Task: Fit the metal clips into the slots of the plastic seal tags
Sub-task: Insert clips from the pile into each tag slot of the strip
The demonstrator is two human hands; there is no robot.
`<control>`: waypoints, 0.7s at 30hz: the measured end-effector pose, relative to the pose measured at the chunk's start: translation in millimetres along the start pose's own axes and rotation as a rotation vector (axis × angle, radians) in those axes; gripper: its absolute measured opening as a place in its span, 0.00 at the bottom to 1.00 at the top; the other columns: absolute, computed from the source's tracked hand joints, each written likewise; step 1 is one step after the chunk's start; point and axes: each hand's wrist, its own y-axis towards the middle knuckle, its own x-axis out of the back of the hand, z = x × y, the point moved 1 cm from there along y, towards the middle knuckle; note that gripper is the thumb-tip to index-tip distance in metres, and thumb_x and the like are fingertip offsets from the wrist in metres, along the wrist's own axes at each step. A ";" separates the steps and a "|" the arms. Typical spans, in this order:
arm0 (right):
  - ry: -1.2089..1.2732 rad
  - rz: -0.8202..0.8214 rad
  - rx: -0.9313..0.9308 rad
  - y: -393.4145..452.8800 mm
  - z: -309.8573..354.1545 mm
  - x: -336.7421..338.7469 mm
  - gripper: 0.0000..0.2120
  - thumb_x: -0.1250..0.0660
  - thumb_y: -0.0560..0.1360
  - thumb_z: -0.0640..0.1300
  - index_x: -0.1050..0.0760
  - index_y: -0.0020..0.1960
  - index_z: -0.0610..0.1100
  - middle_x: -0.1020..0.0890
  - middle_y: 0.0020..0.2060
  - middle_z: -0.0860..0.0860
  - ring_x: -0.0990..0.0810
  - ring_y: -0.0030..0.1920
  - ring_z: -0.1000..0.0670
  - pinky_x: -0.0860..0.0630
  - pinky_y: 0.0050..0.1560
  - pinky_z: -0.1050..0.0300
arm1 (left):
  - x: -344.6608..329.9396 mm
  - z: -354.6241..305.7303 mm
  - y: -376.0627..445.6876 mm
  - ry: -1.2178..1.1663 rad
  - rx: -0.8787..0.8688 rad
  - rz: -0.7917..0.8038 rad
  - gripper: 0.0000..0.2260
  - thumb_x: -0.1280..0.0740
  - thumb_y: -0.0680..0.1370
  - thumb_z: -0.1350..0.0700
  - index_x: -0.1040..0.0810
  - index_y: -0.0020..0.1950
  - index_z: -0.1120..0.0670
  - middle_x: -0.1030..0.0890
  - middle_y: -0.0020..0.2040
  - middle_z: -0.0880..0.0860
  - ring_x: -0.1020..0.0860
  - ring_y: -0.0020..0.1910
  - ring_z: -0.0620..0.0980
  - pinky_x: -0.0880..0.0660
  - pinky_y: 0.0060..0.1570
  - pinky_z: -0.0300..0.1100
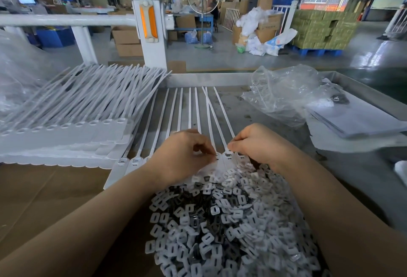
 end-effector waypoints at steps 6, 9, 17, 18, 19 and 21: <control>-0.064 0.004 -0.009 3.2 0.1 -4.1 0.06 0.28 0.75 0.45 0.16 0.46 0.42 0.15 0.45 0.40 0.20 0.40 0.47 0.27 0.43 0.56 | 0.0 -0.8 -0.1 -0.001 0.011 0.010 0.02 0.25 0.74 0.55 0.15 0.43 0.48 0.20 0.43 0.43 0.22 0.44 0.38 0.25 0.47 0.31; -0.075 0.010 -0.015 2.3 0.1 -4.2 0.07 0.28 0.76 0.45 0.16 0.46 0.41 0.15 0.45 0.40 0.17 0.45 0.44 0.25 0.46 0.54 | -0.2 -1.4 -0.7 -0.003 0.013 0.016 0.02 0.25 0.74 0.55 0.15 0.44 0.48 0.20 0.44 0.43 0.22 0.44 0.38 0.24 0.48 0.32; -0.096 0.033 -0.037 1.2 2.3 -4.2 0.07 0.26 0.74 0.45 0.20 0.38 0.48 0.20 0.34 0.49 0.24 0.34 0.52 0.32 0.33 0.59 | -0.6 -4.4 -1.9 0.043 -0.040 0.042 0.02 0.28 0.75 0.56 0.16 0.46 0.49 0.21 0.46 0.45 0.22 0.45 0.40 0.24 0.51 0.39; -0.098 0.032 -0.037 0.9 2.6 -4.6 0.08 0.26 0.74 0.45 0.21 0.37 0.48 0.19 0.35 0.49 0.23 0.35 0.52 0.32 0.33 0.59 | -0.4 -5.0 -2.4 0.063 -0.057 0.049 0.02 0.28 0.76 0.56 0.17 0.47 0.50 0.22 0.46 0.46 0.23 0.46 0.41 0.24 0.52 0.41; -0.095 0.032 -0.041 0.9 3.0 -5.2 0.08 0.26 0.74 0.45 0.21 0.37 0.48 0.19 0.36 0.49 0.23 0.36 0.52 0.31 0.33 0.59 | -0.3 -5.4 -2.9 0.083 -0.078 0.056 0.03 0.29 0.77 0.55 0.17 0.49 0.50 0.22 0.47 0.46 0.23 0.47 0.42 0.24 0.53 0.43; -0.074 0.022 -0.061 0.8 3.8 -4.7 0.05 0.26 0.74 0.45 0.19 0.41 0.45 0.18 0.38 0.47 0.23 0.36 0.51 0.31 0.33 0.59 | -0.2 -6.0 -3.6 0.138 -0.141 0.068 0.05 0.31 0.78 0.56 0.19 0.53 0.50 0.23 0.47 0.47 0.24 0.48 0.44 0.25 0.54 0.45</control>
